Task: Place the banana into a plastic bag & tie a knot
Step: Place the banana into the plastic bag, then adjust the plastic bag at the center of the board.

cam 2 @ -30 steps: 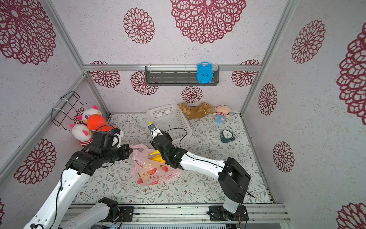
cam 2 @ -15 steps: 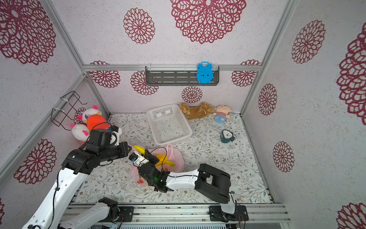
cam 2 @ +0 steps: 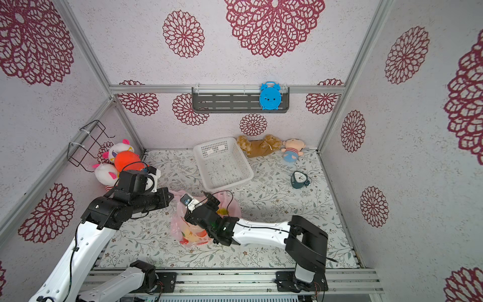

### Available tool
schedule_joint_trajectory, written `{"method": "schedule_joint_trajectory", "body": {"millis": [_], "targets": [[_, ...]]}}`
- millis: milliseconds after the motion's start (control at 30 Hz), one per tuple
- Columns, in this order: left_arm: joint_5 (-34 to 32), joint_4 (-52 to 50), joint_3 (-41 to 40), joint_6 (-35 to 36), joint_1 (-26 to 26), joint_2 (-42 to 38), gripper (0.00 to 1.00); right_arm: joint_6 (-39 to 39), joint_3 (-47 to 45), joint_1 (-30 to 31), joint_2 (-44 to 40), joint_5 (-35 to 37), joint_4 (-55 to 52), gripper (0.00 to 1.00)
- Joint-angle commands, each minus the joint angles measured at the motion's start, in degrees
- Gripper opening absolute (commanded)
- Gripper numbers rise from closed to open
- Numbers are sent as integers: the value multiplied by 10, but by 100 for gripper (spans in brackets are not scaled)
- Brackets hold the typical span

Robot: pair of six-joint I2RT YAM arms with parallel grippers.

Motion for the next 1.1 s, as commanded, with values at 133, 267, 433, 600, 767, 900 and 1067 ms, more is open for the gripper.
{"method": "schedule_joint_trajectory", "body": {"millis": [133,267,433,600,767,900,1067], "targets": [[-1,-5,6,-1,-4,-6,0,186,62,-162,-46,-226,-212,97],[-3,-5,5,-1,-4,-6,0,250,61,-245,-6,-319,-242,90],[-3,-3,-1,-2,-3,-6,0,286,24,-309,41,-438,-172,78],[0,2,-8,-4,-3,-4,0,287,51,-325,123,-480,-143,66],[-1,3,-14,-7,-4,-10,0,301,70,-325,175,-532,-99,57],[-2,4,-15,-7,-3,-9,0,309,67,-324,177,-535,-80,54],[-3,5,-17,-6,-4,-7,0,308,42,-323,142,-512,-62,29]]}}
